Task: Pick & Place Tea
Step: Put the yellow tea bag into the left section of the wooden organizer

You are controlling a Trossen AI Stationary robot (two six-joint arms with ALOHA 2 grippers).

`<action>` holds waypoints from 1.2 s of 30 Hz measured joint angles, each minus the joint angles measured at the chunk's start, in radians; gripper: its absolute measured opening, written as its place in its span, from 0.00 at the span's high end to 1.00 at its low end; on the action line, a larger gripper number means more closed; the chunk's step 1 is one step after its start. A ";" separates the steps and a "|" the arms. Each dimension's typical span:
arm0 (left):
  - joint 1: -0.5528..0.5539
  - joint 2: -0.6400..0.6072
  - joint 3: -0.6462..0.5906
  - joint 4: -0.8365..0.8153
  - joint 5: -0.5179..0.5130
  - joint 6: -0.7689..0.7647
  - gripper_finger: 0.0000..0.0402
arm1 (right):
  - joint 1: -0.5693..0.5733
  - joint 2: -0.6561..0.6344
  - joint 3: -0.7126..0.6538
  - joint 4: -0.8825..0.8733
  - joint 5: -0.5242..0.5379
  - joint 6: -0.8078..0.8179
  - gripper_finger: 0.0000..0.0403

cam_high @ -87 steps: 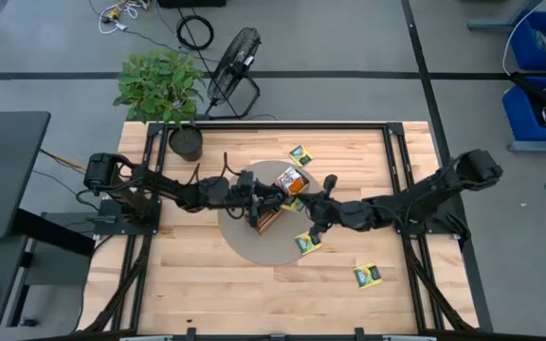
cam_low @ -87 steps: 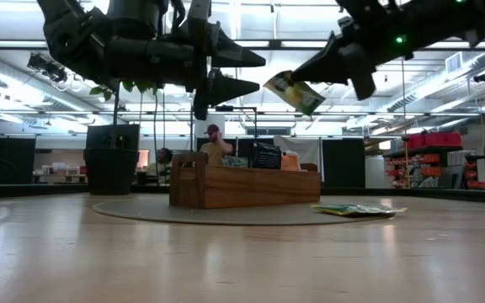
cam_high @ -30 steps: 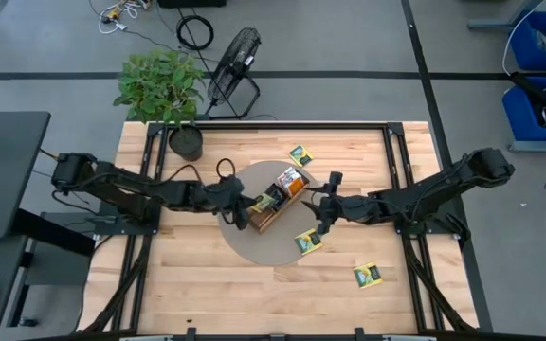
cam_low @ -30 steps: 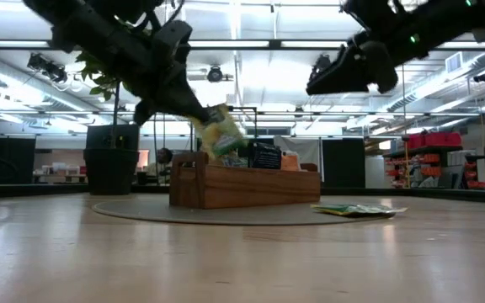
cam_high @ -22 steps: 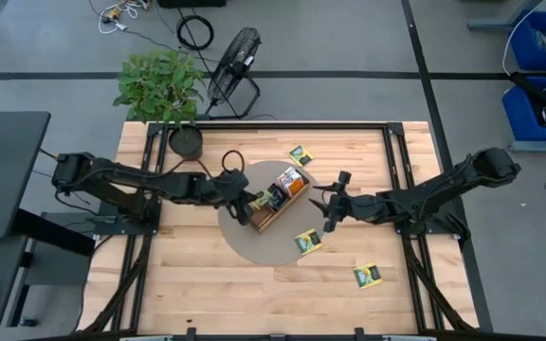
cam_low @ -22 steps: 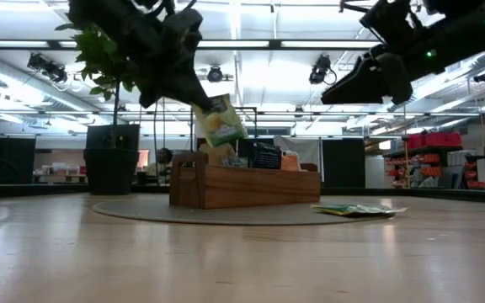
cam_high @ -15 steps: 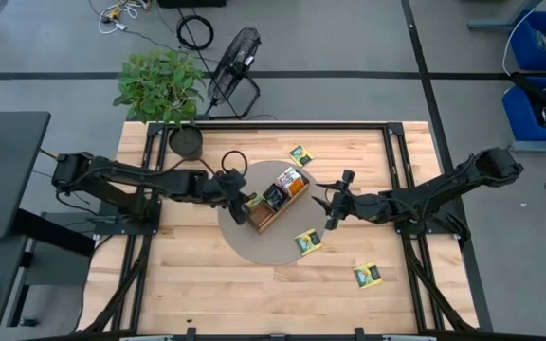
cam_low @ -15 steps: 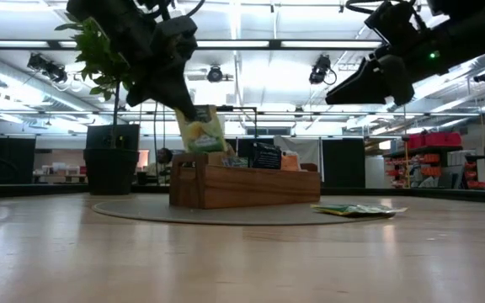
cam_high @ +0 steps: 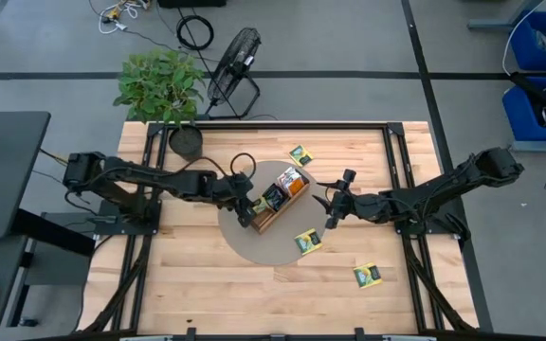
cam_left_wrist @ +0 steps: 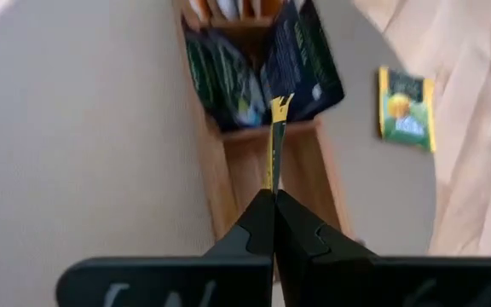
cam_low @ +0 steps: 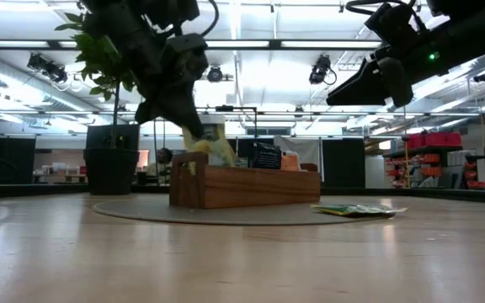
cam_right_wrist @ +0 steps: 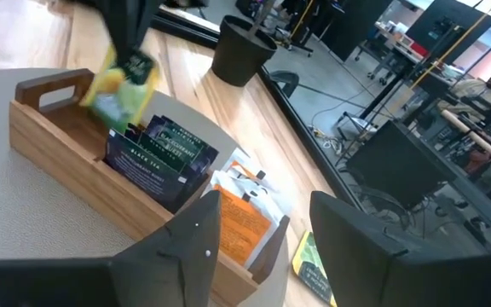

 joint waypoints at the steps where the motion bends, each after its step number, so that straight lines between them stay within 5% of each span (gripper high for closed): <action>1: 0.000 0.004 0.000 -0.007 0.000 -0.002 1.00 | 0.000 0.000 0.000 0.001 0.000 0.000 0.53; 31: 0.010 0.073 -0.001 0.010 -0.028 -0.089 1.00 | 0.000 0.000 0.000 -0.015 -0.004 0.004 0.53; 36: 0.011 0.073 -0.001 -0.034 -0.095 -0.094 1.00 | 0.000 0.000 0.000 -0.015 -0.004 0.004 0.53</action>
